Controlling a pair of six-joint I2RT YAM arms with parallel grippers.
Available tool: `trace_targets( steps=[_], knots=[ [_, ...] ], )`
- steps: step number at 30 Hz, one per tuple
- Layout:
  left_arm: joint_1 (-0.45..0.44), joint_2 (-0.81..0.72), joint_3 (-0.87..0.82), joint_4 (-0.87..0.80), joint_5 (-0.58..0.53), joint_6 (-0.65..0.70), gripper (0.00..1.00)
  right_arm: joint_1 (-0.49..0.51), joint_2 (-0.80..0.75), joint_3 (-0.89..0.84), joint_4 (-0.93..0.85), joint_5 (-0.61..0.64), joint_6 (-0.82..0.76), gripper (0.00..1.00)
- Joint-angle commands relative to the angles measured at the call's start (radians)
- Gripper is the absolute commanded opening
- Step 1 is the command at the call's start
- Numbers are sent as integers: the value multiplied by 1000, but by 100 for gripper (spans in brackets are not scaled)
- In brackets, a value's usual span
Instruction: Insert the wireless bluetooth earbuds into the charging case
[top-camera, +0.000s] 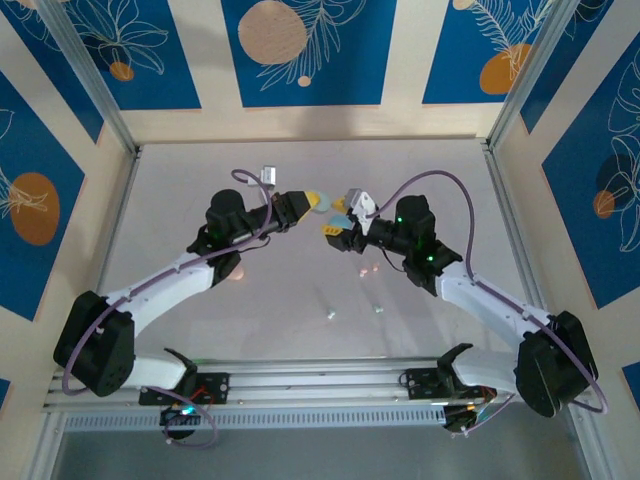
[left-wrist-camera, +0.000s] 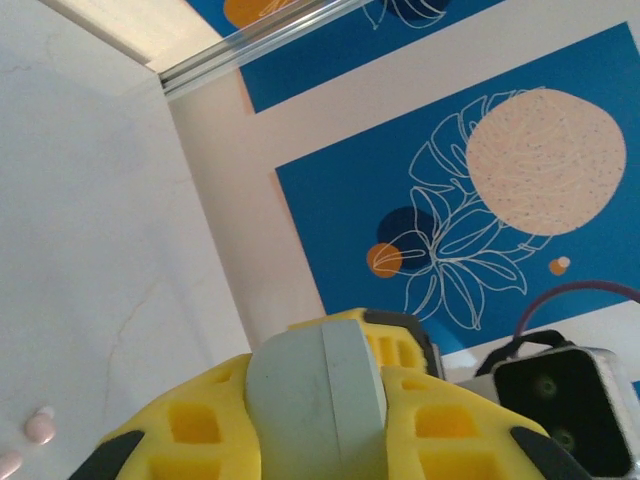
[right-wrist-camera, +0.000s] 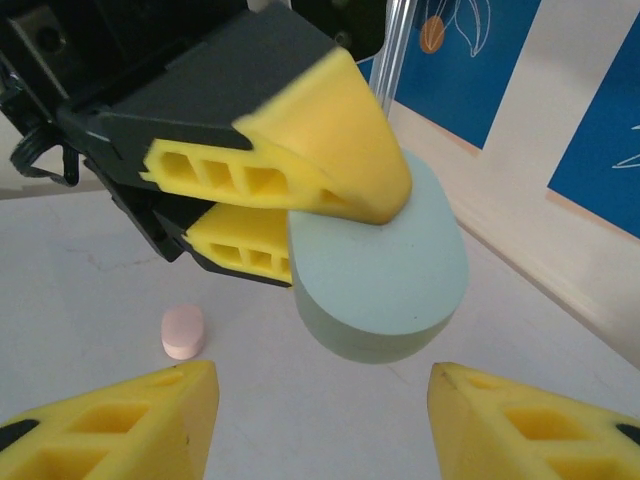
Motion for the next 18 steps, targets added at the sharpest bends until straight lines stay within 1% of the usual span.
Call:
trace_targets(
  steps=[1, 5, 9, 13, 18],
  knots=[
    [-20, -3, 6, 84, 12, -5, 8, -15, 17, 55, 64, -38, 12, 59],
    [-29, -4, 14, 76, 19, 11, 8, -36, 31, 68, 81, -76, 15, 58],
    [-33, 0, 20, 69, 19, 17, 8, -43, 39, 86, 91, -121, 14, 54],
    [-35, -1, 24, 68, 22, 19, 8, -49, 45, 96, 83, -124, 12, 50],
    [-38, 5, 38, 65, 45, 24, 8, -58, 55, 110, 59, -141, 2, 48]
  ],
)
